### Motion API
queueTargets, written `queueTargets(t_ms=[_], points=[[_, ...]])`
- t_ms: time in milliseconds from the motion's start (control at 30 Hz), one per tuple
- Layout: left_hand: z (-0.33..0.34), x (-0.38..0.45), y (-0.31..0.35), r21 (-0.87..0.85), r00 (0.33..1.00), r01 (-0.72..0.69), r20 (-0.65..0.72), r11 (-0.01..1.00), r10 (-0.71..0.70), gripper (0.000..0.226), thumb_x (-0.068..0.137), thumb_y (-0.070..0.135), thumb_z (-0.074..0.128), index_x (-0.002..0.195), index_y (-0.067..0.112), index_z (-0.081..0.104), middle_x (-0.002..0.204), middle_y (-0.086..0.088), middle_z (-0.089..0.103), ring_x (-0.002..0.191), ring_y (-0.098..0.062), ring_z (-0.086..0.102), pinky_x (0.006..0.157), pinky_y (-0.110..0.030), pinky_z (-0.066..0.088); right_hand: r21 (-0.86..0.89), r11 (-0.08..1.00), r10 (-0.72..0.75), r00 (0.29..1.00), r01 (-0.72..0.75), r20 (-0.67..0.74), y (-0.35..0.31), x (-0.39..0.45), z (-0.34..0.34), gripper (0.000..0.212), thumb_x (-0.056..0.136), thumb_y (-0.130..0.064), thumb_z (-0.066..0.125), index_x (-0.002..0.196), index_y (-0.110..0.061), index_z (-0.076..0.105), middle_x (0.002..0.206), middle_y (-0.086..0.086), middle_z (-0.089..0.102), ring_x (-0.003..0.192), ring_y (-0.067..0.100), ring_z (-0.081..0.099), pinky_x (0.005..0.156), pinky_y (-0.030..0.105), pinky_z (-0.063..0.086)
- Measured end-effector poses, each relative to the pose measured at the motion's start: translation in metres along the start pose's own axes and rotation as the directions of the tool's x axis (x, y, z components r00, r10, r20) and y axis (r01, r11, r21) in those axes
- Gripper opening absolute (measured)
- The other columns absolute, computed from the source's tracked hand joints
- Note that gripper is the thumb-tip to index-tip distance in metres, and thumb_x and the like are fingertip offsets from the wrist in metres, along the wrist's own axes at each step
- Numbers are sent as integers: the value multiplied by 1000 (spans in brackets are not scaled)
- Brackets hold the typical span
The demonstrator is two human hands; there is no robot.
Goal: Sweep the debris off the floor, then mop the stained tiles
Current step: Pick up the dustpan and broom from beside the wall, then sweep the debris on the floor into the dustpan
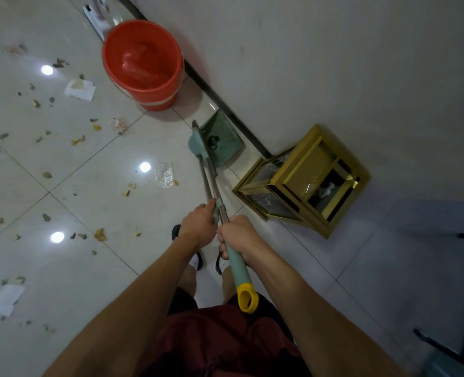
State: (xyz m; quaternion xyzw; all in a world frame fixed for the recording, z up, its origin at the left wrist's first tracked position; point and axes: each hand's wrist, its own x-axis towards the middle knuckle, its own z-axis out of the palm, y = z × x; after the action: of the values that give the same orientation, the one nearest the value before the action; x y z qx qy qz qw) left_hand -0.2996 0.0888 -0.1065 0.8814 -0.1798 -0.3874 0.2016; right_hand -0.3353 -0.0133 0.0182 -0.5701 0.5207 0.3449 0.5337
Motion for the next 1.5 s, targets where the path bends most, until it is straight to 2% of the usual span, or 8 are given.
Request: queueTargets(t_ms=[267,400,667,833,1067,1267,1367,1500], points=[[1,2,13,5,1000,-3,-4,1000,3,57,89,23,57,143,22,37,102,-9,58,83,-28,57,65,-36,41,-277,951,-168,983,141,-77,7,-1,-9,12,79,-9,48,88,-12,57,83,8,60,79,30,64,75,47,62],[0,4,21,21,999,26,-27,999,-26,51,89,21,57,137,20,39,92,-5,50,73,-23,49,60,-35,38,-410,891,-240,969,194,-63,7,-1,-16,7,83,-7,49,85,-14,48,83,5,54,68,22,54,51,28,43],[-9,-4,32,55,986,63,-158,997,-53,47,89,18,57,133,17,40,95,-12,61,66,-26,48,56,-35,38,-481,828,-347,937,290,-33,0,-3,-28,28,85,-5,51,65,-20,37,68,-1,45,56,14,43,47,26,30],[-26,-10,43,124,981,43,-192,991,-18,35,92,19,54,125,15,41,95,-13,61,64,-26,50,55,-36,39,-587,747,-390,921,312,-7,-3,-7,-37,4,87,-9,50,89,-12,52,90,9,56,75,25,51,59,28,38],[-54,-31,26,161,951,86,-308,983,-33,27,95,17,51,122,21,51,104,-9,71,68,-24,61,56,-34,49,-662,676,-451,892,324,-23,9,-2,-69,36,93,-6,49,129,-7,58,120,15,67,103,32,66,76,32,55],[-55,-56,31,83,919,147,-381,986,-104,35,92,16,52,125,25,60,82,-5,68,57,-22,56,52,-30,44,-630,688,-487,873,360,-33,2,-2,-79,33,93,-7,50,125,-7,58,116,15,64,98,35,65,78,49,61],[-48,-73,28,16,901,176,-404,984,-155,34,90,14,51,119,27,63,69,2,59,49,-14,49,45,-25,34,-621,684,-498,867,383,-13,5,1,-82,9,92,-7,51,100,-9,55,104,13,62,89,31,61,74,42,58],[-38,-103,21,-57,871,217,-439,974,-220,36,89,13,50,117,32,62,63,6,56,49,-15,52,46,-28,45,-608,681,-506,862,407,11,9,5,-82,5,90,-8,53,88,-11,49,87,7,56,78,29,56,66,40,57]])
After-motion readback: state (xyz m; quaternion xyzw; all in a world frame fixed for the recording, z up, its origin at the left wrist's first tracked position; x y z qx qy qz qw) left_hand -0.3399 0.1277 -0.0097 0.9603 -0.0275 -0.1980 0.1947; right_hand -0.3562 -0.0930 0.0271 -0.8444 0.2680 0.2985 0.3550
